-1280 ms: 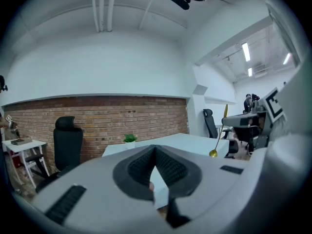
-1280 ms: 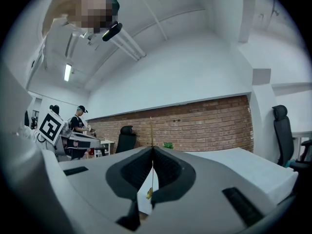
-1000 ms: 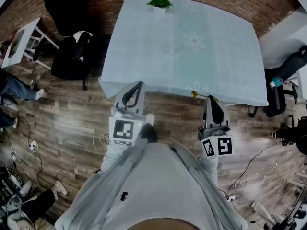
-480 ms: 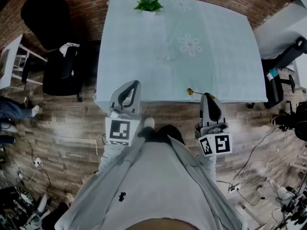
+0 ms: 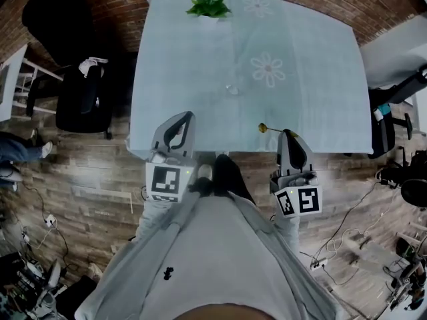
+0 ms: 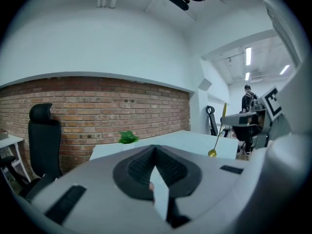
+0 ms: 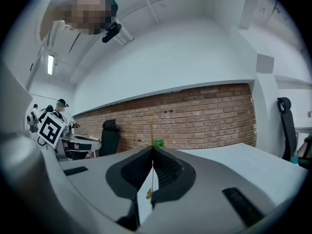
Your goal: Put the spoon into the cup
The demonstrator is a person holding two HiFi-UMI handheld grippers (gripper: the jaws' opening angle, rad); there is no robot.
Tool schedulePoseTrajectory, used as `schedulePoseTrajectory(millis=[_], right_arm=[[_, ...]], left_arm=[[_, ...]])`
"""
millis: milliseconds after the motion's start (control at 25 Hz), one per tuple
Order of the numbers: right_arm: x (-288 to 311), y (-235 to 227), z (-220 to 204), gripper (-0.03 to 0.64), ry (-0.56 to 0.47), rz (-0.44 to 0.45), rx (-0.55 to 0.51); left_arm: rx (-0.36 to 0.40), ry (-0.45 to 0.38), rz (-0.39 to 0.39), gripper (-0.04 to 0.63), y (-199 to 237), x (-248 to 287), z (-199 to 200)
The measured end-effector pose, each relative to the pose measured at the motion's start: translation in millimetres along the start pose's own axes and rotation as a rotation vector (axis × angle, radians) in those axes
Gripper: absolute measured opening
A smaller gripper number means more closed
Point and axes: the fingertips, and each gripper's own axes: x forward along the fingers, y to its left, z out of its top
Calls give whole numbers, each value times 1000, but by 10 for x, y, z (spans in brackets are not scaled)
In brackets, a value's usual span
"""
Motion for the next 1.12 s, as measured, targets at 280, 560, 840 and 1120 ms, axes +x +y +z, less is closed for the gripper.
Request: schedulePoseTrajectory(millis=[280, 560, 840, 1120], right_arm=[[631, -344, 186, 20, -23, 55, -14], [1127, -702, 361, 20, -48, 110, -26], [1412, -844, 415, 20, -47, 160, -23], [1571, -817, 400, 20, -36, 157, -15]], left_arm=[[7, -24, 26, 18, 177, 614, 270], [15, -43, 59, 18, 255, 1162, 488], [3, -25, 102, 18, 323, 1372, 514], [-9, -11, 111, 18, 463, 1377, 503]])
